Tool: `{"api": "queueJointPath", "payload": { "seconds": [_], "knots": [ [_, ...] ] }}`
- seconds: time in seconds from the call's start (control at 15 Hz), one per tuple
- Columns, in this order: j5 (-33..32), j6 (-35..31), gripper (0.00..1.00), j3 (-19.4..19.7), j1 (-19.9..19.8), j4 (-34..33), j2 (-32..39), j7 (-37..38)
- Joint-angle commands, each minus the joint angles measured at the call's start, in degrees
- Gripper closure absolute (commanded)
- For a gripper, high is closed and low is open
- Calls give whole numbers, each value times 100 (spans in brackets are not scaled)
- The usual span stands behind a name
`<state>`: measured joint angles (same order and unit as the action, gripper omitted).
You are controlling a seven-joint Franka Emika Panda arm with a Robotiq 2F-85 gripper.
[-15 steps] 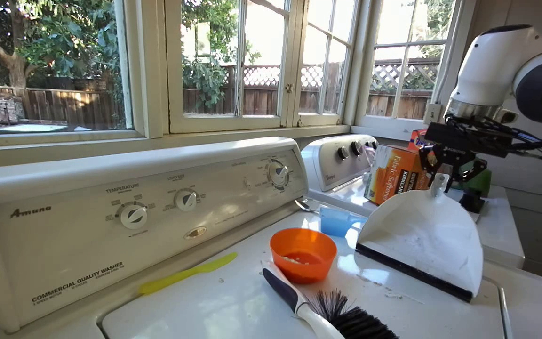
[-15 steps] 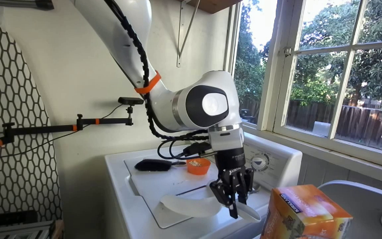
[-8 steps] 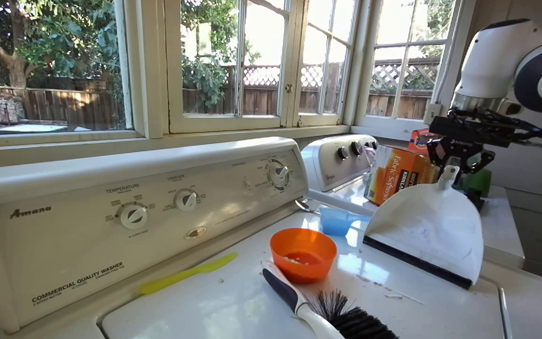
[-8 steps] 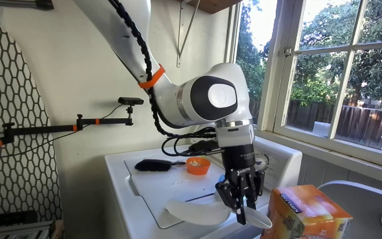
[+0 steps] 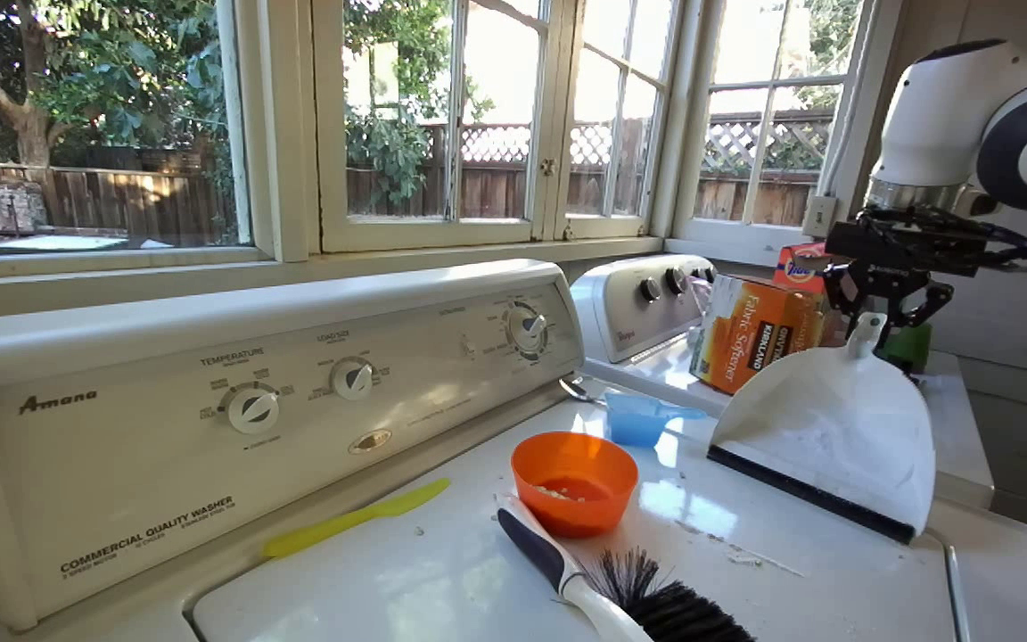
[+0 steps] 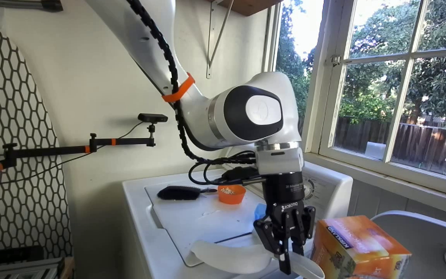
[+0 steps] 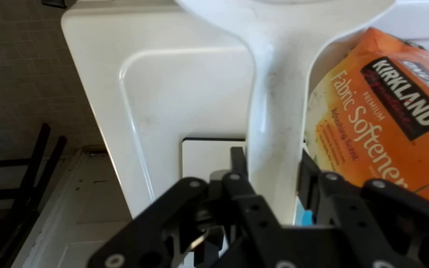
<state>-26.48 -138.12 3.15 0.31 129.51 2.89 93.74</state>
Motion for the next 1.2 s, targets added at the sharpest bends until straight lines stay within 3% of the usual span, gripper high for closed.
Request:
{"api": "queueJointPath", "payload": {
  "seconds": [0.0, 0.47, 1.13],
  "knots": [
    [-77, 60, 90, -8, -37, 206, -228, -170],
    [-49, -34, 90, -165, 25, 480, -413, -295],
    [-718, -43, 90, -398, 39, 757, -524, 690]
  ]
}}
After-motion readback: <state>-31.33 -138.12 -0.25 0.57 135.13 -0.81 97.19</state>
